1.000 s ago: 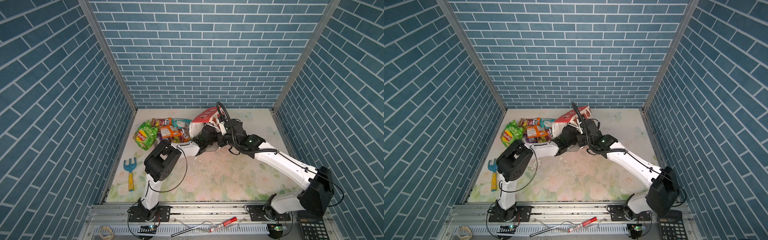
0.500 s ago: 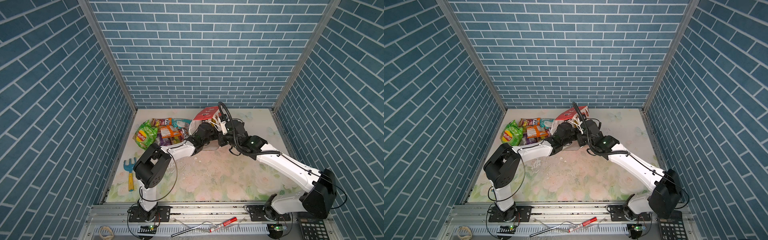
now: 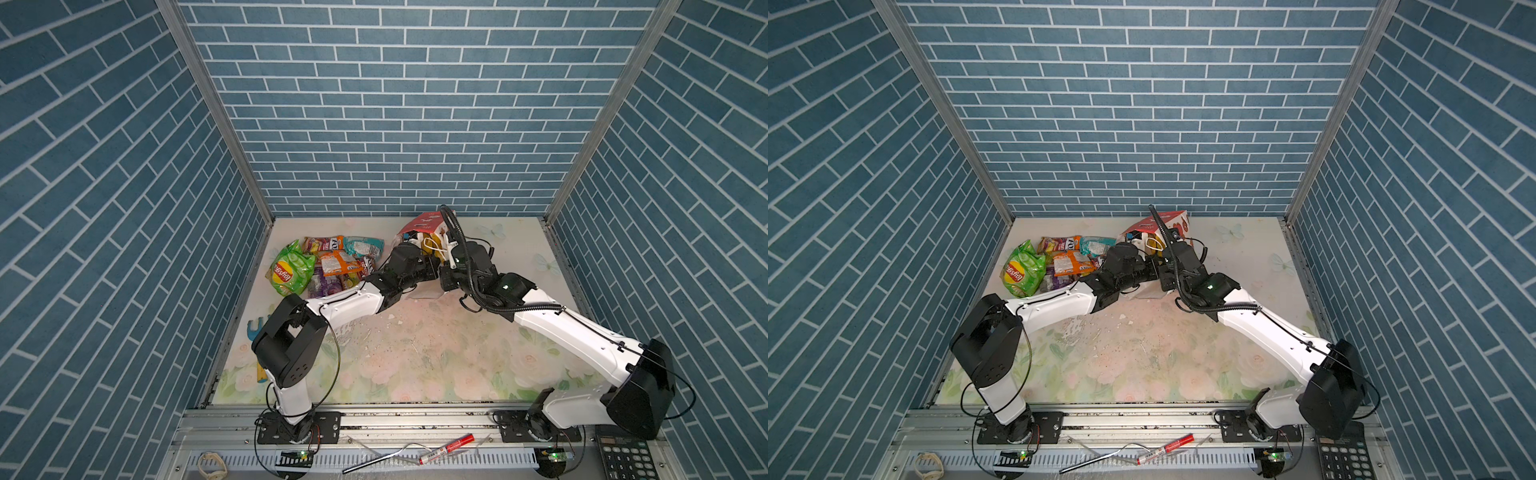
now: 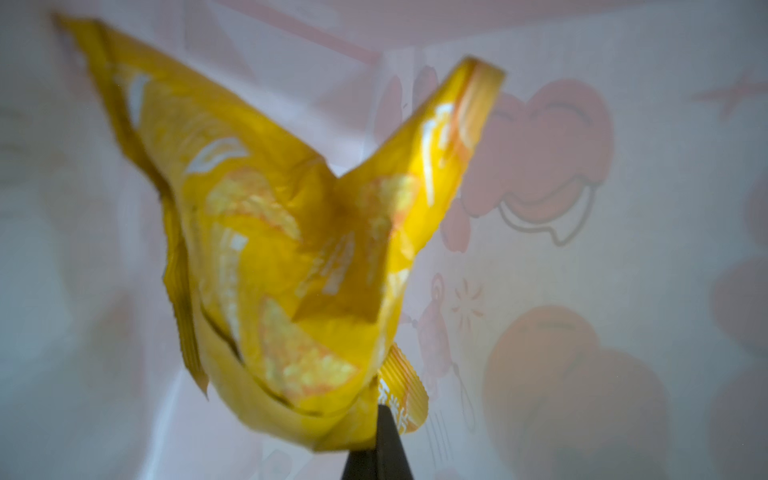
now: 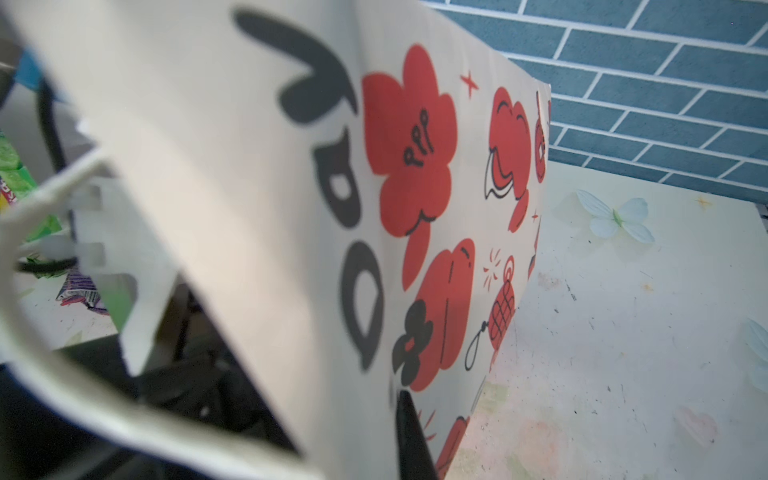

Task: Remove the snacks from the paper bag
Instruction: 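Pull the yellow packet out of the bag mouth with the left gripper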

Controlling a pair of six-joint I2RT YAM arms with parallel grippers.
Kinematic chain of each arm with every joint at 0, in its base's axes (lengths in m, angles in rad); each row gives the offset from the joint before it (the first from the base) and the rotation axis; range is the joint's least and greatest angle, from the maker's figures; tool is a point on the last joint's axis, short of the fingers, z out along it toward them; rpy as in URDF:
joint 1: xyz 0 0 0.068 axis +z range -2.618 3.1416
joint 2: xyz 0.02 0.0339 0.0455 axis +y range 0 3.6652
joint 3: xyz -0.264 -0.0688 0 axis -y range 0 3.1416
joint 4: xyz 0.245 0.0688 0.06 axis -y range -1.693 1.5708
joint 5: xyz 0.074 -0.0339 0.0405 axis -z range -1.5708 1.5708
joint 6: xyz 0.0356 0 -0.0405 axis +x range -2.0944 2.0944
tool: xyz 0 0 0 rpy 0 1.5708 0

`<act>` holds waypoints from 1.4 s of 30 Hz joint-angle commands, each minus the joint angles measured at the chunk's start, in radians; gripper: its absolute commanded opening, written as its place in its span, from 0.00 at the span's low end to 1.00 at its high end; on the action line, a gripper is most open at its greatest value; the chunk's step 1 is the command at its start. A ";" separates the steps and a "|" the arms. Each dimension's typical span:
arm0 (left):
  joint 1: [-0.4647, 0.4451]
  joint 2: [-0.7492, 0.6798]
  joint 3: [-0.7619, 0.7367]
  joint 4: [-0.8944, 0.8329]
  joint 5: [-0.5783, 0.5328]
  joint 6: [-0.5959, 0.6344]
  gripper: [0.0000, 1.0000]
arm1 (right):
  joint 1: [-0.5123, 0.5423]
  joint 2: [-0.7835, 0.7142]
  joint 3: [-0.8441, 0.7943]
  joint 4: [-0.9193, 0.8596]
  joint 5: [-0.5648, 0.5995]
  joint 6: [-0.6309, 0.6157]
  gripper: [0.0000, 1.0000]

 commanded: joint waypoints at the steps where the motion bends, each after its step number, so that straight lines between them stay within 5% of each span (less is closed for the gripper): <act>1: 0.002 -0.039 -0.017 -0.019 0.007 0.030 0.00 | -0.003 -0.046 -0.016 0.005 0.062 0.061 0.00; 19: 0.002 -0.165 -0.016 -0.075 0.038 0.031 0.00 | -0.003 -0.052 -0.007 -0.051 0.197 0.074 0.00; 42: 0.004 -0.245 0.059 -0.166 0.065 0.028 0.00 | -0.016 -0.047 0.024 -0.087 0.211 0.094 0.00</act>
